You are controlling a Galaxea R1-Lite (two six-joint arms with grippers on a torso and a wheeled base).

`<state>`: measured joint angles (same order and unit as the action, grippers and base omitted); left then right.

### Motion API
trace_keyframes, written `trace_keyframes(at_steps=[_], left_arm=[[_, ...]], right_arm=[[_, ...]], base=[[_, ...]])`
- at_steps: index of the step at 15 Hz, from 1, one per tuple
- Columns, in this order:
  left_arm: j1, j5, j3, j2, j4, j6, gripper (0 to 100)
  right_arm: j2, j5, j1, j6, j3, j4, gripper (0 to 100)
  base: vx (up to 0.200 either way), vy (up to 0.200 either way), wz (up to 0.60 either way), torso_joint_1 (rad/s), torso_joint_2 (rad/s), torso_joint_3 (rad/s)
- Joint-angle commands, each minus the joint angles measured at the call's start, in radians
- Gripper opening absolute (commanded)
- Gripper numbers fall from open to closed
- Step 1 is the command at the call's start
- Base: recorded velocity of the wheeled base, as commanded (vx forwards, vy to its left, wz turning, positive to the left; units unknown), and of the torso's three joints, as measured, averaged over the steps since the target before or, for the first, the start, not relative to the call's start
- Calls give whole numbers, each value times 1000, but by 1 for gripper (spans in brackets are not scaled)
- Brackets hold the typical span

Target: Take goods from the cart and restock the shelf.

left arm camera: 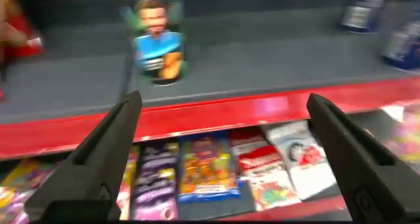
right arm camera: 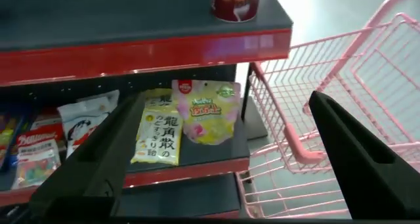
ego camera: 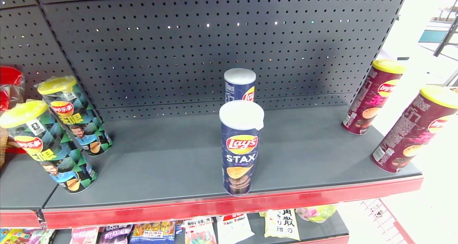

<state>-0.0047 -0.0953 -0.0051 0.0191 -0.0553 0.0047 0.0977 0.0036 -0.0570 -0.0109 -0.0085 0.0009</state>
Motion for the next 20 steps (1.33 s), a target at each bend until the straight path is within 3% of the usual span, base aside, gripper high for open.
trace_keyframes(at_steps=[1,2,4,5,6,7,8,10,11,14,20], left_arm=[[8,-81,5,-19,2,-2,100],[8,-146,5,-19,2,3,100],[12,-130,5,-18,5,29,100],[12,60,5,-19,11,43,100],[12,140,5,-19,28,15,100],[12,146,5,-19,38,-26,100],[11,123,5,-19,54,5,100],[8,45,4,-15,58,17,100],[9,46,4,-19,57,3,100],[9,88,5,-19,54,1,100],[9,91,5,-19,55,-2,100]], right_arm=[[-13,12,126,-6,7,1,100],[-10,12,120,-1,7,2,100],[-10,12,118,2,7,1,100],[-12,7,115,2,9,1,100],[-15,3,114,2,9,1,100],[-18,1,108,3,9,1,100],[-18,1,108,2,9,1,100],[-18,3,108,2,9,1,100],[-18,3,108,2,9,1,100],[-29,-5,98,5,9,1,100],[-96,-1,62,5,9,1,100]], base=[[0,0,0,0,0,0],[0,0,0,0,0,0],[0,0,0,0,0,0],[0,0,0,0,0,0],[0,0,0,0,0,0],[0,0,0,0,0,0],[0,0,0,0,0,0],[0,0,0,0,0,0],[0,0,0,0,0,0],[0,0,0,0,0,0],[0,0,0,0,0,0]])
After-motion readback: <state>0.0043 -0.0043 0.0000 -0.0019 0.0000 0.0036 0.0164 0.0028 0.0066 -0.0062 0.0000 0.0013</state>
